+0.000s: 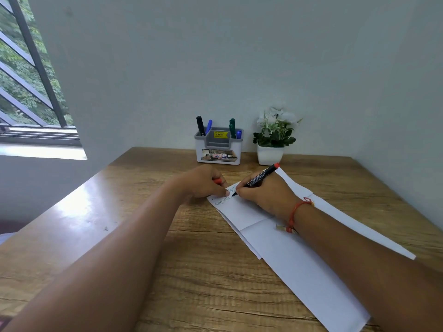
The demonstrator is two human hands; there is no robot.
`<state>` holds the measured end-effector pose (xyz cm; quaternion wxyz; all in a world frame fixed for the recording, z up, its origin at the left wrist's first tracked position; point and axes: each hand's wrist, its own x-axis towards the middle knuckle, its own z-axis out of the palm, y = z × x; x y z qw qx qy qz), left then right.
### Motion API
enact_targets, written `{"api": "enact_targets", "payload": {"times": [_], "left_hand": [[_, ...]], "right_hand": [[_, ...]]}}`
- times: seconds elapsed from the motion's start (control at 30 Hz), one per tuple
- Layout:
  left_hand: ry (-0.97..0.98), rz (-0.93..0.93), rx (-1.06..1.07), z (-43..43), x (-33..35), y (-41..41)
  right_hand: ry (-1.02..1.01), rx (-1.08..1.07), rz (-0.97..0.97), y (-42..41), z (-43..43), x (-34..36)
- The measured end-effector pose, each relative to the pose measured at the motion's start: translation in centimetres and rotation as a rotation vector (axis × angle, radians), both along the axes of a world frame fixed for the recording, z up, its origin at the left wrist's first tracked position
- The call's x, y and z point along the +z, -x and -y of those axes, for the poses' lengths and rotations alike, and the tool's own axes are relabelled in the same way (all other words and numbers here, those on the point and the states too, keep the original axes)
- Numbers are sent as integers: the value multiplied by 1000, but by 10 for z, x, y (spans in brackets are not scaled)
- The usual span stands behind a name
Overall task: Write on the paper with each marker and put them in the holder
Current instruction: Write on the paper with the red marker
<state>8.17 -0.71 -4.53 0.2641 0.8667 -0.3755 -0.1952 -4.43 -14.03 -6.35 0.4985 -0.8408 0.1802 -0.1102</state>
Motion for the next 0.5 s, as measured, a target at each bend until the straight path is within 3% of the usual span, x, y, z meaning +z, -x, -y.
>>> {"api": "enact_targets", "payload": {"times": [0.13, 0.5], "left_hand": [[-3, -2, 1, 1, 0, 0], [5, -21, 15, 1, -1, 0]], "right_hand": [[1, -4, -9, 0, 2, -1], [246, -79, 12, 3, 5, -3]]}}
